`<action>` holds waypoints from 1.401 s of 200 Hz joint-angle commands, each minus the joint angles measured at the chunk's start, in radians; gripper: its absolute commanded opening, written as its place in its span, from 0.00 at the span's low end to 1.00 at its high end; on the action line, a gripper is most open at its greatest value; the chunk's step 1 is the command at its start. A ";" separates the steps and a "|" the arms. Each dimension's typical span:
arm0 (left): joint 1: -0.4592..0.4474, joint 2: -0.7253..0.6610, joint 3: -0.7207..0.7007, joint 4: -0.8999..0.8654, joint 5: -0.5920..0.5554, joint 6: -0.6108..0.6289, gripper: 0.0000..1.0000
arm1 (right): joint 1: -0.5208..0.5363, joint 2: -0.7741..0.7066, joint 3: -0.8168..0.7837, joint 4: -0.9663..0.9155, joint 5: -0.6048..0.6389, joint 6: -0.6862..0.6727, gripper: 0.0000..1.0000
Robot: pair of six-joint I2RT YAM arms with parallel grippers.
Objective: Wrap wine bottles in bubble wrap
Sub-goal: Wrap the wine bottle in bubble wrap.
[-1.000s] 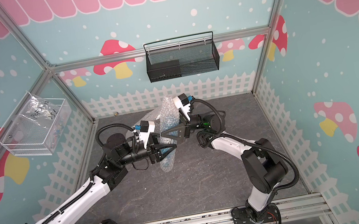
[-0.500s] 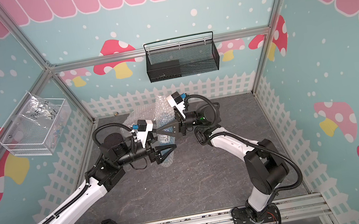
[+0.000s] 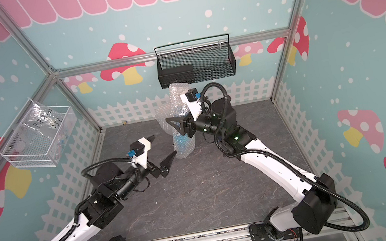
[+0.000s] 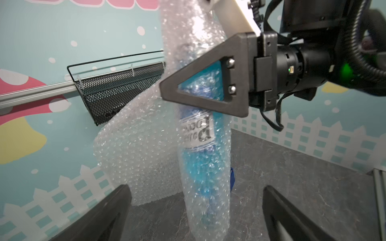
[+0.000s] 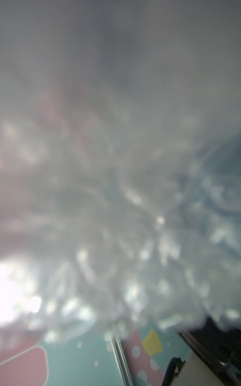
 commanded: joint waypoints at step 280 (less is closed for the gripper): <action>-0.061 0.330 0.053 0.449 0.052 0.065 0.30 | 0.037 -0.094 -0.030 0.258 -0.253 0.133 0.76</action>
